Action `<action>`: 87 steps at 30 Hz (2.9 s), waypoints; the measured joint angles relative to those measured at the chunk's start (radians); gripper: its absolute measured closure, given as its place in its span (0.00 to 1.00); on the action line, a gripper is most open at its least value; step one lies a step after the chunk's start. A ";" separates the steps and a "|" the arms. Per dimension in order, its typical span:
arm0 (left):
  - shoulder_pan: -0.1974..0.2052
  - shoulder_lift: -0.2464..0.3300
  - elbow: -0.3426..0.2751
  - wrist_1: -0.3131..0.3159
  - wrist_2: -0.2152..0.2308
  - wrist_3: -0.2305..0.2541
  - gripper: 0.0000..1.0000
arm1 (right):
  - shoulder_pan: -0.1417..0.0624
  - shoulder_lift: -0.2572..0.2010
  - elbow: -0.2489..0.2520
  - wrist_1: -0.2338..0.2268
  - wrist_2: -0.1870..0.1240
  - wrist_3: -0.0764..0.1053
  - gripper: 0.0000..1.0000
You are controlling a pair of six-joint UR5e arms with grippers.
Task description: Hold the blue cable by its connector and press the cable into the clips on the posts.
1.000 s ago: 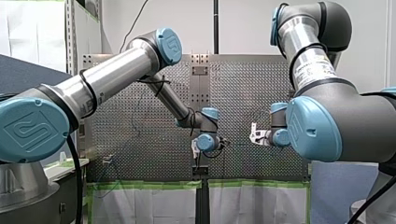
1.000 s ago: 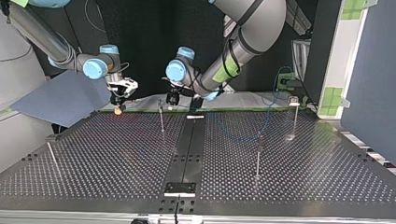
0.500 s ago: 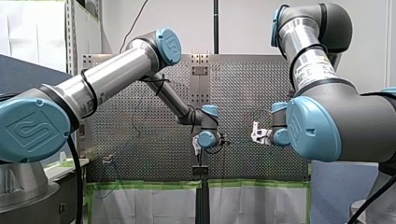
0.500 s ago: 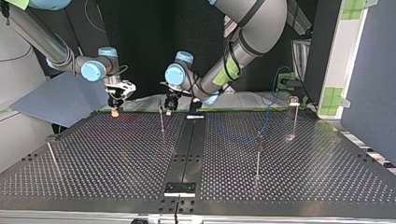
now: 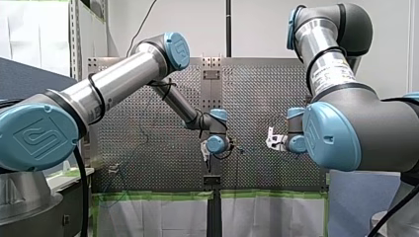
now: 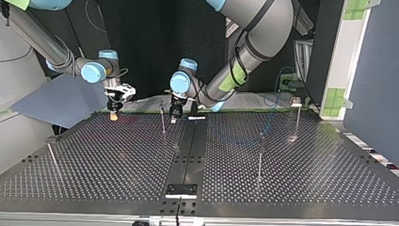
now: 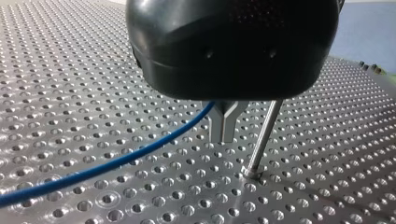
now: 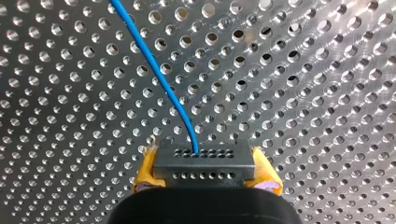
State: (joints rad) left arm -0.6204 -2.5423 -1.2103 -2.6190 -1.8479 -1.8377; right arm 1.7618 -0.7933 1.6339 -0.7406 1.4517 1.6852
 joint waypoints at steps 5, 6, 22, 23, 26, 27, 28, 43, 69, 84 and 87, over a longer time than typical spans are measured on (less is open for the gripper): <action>-0.007 -0.007 0.000 0.011 -0.002 0.005 1.00 | 0.000 0.001 0.000 -0.002 0.000 -0.001 1.00; -0.009 -0.012 0.000 0.013 -0.002 0.007 1.00 | 0.000 0.001 -0.001 -0.002 0.000 -0.002 1.00; -0.005 -0.042 0.000 -0.007 0.014 0.021 1.00 | -0.003 0.034 -0.010 -0.014 0.000 0.001 1.00; -0.004 -0.042 0.000 -0.008 0.015 0.021 1.00 | -0.004 0.035 -0.012 -0.015 0.000 0.002 1.00; -0.001 -0.043 0.000 -0.013 0.021 0.017 1.00 | -0.006 0.038 -0.017 -0.015 0.001 0.006 1.00; -0.001 -0.043 0.001 -0.015 0.024 0.015 1.00 | -0.007 0.038 -0.019 -0.015 0.001 0.007 1.00; 0.000 -0.043 0.005 -0.017 0.027 0.013 1.00 | -0.009 0.039 -0.021 -0.015 0.002 0.009 1.00; 0.007 -0.095 0.131 -0.102 0.076 -0.034 1.00 | -0.030 0.062 -0.048 -0.019 0.016 0.020 1.00; 0.009 -0.116 0.186 -0.333 -0.029 0.200 0.00 | -0.030 0.067 -0.049 -0.020 0.012 0.013 1.00; -0.022 -0.035 0.175 -0.377 -0.018 0.209 0.00 | -0.026 0.068 -0.049 -0.016 0.003 0.019 1.00; -0.028 -0.033 0.166 -0.381 -0.025 0.209 0.00 | -0.026 0.068 -0.048 -0.016 0.003 0.020 1.00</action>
State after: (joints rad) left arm -0.6488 -2.5753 -1.0445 -3.0001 -1.8728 -1.6282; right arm 1.7357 -0.7253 1.5855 -0.7566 1.4544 1.7047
